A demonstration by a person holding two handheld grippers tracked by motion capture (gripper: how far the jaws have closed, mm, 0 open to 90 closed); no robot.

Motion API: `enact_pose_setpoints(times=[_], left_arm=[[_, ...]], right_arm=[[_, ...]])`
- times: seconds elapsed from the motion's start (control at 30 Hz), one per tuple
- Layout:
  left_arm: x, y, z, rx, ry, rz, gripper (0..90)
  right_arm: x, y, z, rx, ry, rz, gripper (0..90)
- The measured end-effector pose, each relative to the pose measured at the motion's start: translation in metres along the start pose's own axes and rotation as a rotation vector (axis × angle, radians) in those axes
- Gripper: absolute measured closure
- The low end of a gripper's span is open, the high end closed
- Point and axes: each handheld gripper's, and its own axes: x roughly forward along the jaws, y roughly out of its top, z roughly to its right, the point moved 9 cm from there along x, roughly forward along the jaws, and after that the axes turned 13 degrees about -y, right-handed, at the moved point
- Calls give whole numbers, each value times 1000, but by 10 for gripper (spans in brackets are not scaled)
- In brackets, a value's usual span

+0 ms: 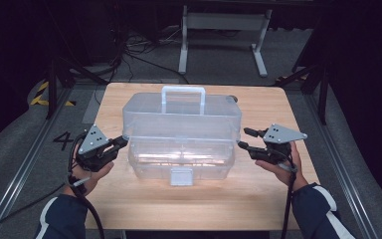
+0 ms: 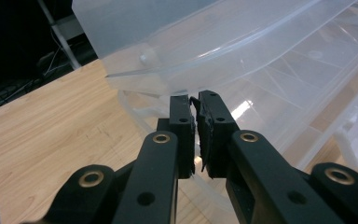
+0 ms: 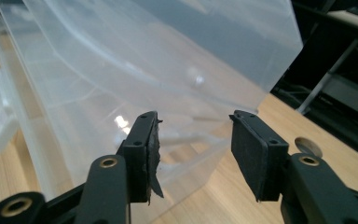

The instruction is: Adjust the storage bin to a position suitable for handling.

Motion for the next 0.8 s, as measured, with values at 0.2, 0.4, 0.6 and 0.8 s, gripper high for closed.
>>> enact_pose_setpoints(times=[0.2,0.4,0.6,0.8], left_arm=[[-1,2,0,9,0,5,844],[-6,1,-3,1,15,22,815],[-5,-11,-1,-8,17,6,806],[-2,-27,-3,-22,19,-17,788]], right_arm=[[1,6,0,10,-15,34,546],[0,13,0,0,-41,75,608],[0,21,-1,-11,-58,103,676],[5,33,5,27,-97,148,689]])
